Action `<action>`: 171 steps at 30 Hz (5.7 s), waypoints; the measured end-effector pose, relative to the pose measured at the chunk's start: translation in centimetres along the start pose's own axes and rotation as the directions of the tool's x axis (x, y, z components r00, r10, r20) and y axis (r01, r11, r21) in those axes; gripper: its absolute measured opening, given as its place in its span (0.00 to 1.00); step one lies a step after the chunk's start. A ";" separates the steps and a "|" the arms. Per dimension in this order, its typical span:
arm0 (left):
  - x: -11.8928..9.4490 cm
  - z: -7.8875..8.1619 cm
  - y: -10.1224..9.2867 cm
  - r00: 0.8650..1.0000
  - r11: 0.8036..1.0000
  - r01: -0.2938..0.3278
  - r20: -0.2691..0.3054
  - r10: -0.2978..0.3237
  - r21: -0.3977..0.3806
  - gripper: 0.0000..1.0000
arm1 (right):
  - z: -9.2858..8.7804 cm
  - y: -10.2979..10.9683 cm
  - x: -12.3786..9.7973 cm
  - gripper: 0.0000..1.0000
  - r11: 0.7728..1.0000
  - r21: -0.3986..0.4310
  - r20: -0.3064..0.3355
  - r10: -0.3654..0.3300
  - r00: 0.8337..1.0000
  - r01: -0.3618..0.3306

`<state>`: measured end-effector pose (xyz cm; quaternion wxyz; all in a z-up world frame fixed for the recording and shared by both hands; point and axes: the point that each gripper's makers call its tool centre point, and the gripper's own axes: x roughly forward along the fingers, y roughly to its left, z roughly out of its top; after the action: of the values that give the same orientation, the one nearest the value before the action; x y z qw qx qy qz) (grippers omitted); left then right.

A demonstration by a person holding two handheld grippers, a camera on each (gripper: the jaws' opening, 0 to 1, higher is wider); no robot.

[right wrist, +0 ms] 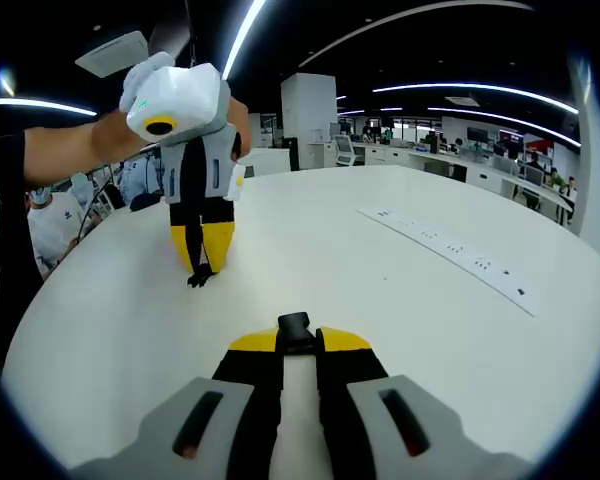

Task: Snap the two parts of the plastic buckle together until the buckle closes and remains connected.

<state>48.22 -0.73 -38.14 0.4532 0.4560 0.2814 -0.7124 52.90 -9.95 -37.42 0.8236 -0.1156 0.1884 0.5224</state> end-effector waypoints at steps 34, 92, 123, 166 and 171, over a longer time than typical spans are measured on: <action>0.0 -0.1 -2.5 0.719 0.840 -0.249 0.489 0.494 -0.482 0.19 | -0.4 -0.6 -0.3 0.11 1.000 -0.004 0.003 -0.003 1.000 0.003; 0.0 -0.3 -2.2 0.704 0.767 -0.199 0.455 0.545 -0.610 0.11 | -0.1 -1.3 0.0 0.11 1.000 -0.019 0.013 -0.007 1.000 0.007; -0.4 -0.8 -2.1 0.699 0.765 -0.199 0.458 0.549 -0.613 0.12 | 0.0 -0.4 0.0 0.11 0.998 -0.037 0.020 0.044 0.999 -0.043; -2.0 2.4 -7.4 0.744 0.810 -0.198 0.453 0.491 -0.552 0.11 | 0.9 8.7 -6.8 0.10 0.998 -0.064 0.085 -0.015 0.996 0.020; -1.2 2.7 -8.5 0.745 0.812 -0.199 0.453 0.489 -0.549 0.11 | 1.0 9.6 -7.2 0.11 0.999 -0.052 0.108 0.001 0.994 0.005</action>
<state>39.65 1.19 -36.01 0.7395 0.1414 0.2016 -0.6265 41.61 -11.32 -33.30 0.8297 -0.1091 0.1299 0.5319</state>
